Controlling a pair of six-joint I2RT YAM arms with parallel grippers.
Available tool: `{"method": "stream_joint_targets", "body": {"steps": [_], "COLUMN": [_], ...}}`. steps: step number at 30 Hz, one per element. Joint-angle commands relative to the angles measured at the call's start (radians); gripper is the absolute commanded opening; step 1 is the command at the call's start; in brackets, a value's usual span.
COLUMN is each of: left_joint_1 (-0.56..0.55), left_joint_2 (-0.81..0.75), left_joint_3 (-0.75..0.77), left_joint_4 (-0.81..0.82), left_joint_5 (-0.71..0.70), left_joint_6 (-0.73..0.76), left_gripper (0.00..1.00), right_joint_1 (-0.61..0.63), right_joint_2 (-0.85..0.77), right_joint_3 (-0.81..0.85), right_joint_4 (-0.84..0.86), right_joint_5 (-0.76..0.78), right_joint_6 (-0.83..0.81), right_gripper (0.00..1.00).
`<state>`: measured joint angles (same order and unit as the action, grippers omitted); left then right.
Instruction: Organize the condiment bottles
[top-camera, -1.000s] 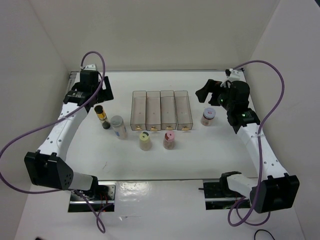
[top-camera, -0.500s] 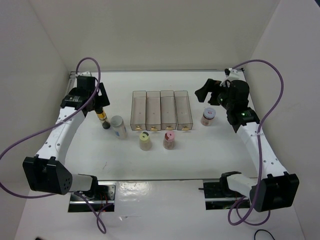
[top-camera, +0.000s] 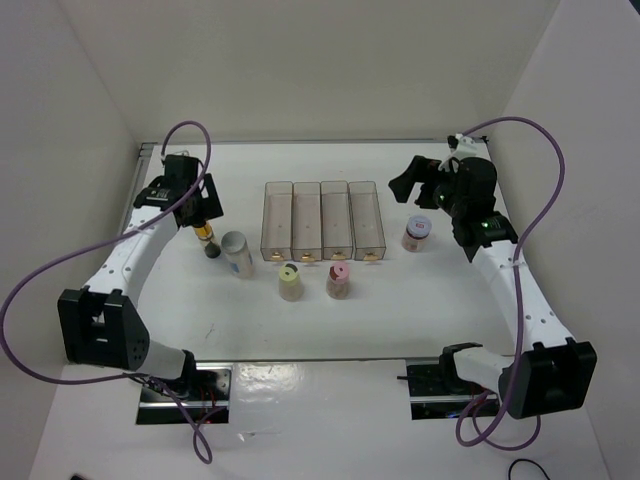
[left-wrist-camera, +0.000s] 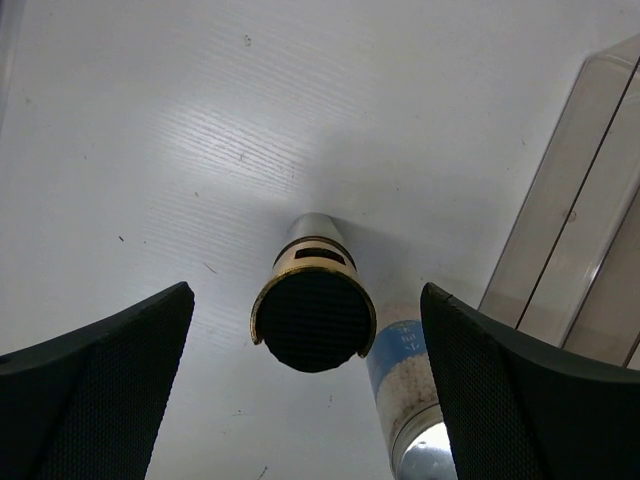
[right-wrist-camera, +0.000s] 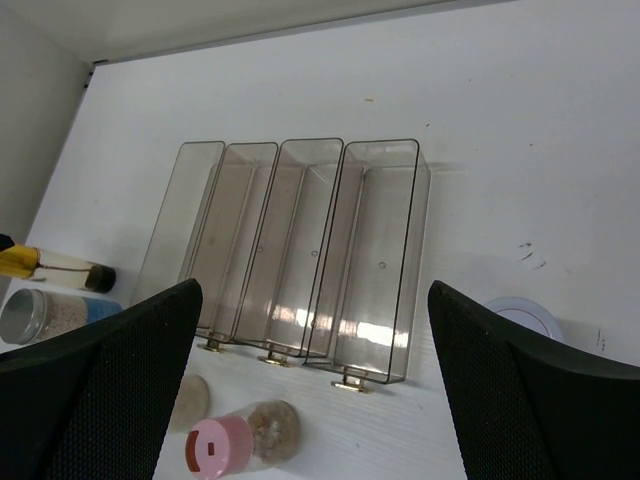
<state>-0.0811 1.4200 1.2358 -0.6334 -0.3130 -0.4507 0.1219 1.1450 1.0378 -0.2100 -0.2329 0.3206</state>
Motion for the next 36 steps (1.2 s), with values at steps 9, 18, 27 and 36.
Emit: {"method": "stream_joint_targets", "body": {"steps": [9,18,27,36], "left_joint_1": [0.015,0.015,0.015,0.015], "left_joint_2": [0.039,0.039,0.03,0.03], "left_joint_3": [0.008,-0.002,-0.012,-0.032], "left_joint_4": [0.043,0.012,0.021,0.031], "left_joint_5": [0.003,0.012,0.035,0.035], "left_joint_6": [-0.006,-0.006,-0.006,-0.006], "left_gripper": [0.81,0.84,0.81,0.63], "right_joint_1": [0.007,0.007,0.007,0.007], "right_joint_2": [0.024,0.033,0.033,0.033], "right_joint_3": [0.054,0.054,0.054,0.045], "right_joint_4": [0.041,0.05,0.05,0.05], "right_joint_5": [0.026,0.037,0.037,0.037], "right_joint_6": [-0.005,-0.005,0.005,0.014], "right_gripper": [0.98,0.98,0.98,0.98]}}
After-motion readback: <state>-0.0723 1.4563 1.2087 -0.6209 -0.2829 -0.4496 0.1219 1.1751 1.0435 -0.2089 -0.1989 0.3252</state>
